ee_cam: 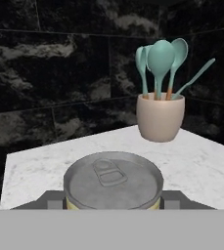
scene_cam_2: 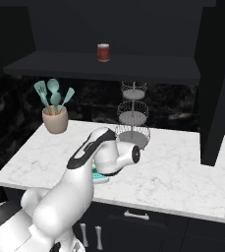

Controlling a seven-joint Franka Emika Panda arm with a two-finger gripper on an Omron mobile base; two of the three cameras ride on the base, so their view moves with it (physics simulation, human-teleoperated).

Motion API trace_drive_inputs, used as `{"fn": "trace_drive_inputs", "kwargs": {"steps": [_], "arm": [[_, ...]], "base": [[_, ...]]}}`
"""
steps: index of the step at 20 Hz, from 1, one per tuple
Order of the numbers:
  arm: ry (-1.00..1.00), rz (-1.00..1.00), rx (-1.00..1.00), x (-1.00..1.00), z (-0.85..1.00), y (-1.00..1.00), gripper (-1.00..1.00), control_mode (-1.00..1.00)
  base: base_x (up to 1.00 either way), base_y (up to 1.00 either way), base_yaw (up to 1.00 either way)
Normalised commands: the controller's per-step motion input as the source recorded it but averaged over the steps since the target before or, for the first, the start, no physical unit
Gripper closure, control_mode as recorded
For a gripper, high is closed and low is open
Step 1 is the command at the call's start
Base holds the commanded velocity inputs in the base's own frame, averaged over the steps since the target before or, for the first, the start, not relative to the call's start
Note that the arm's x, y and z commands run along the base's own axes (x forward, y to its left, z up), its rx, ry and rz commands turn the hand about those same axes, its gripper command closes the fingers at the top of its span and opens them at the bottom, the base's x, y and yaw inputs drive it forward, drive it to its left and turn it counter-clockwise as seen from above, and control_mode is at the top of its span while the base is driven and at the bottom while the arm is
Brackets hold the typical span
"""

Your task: Pick the canned food and place it on the digital scale for weighing, and close the cabinet.

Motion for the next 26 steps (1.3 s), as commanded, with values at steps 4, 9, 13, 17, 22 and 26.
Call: {"fn": "trace_drive_inputs", "kwargs": {"steps": [4,9,13,17,22,26], "arm": [[-0.01,0.01,0.00,0.25,-0.33,0.00,1.00,-1.00],[-0.04,0.00,0.00,0.31,-0.25,0.00,1.00,-1.00],[0.00,0.00,0.00,0.29,-0.12,0.00,1.00,-1.00],[0.00,0.00,0.00,0.36,-0.01,0.00,1.00,-1.00],[0.00,0.04,0.00,0.28,-0.11,-0.07,1.00,-1.00],[0.00,0.02,0.00,0.06,-0.06,-0.05,1.00,-1.00]], "base": [[0.00,0.00,0.00],[0.00,0.00,0.00],[0.00,0.00,0.00],[0.00,0.00,0.00],[0.00,0.00,0.00],[0.00,0.00,0.00]]}}
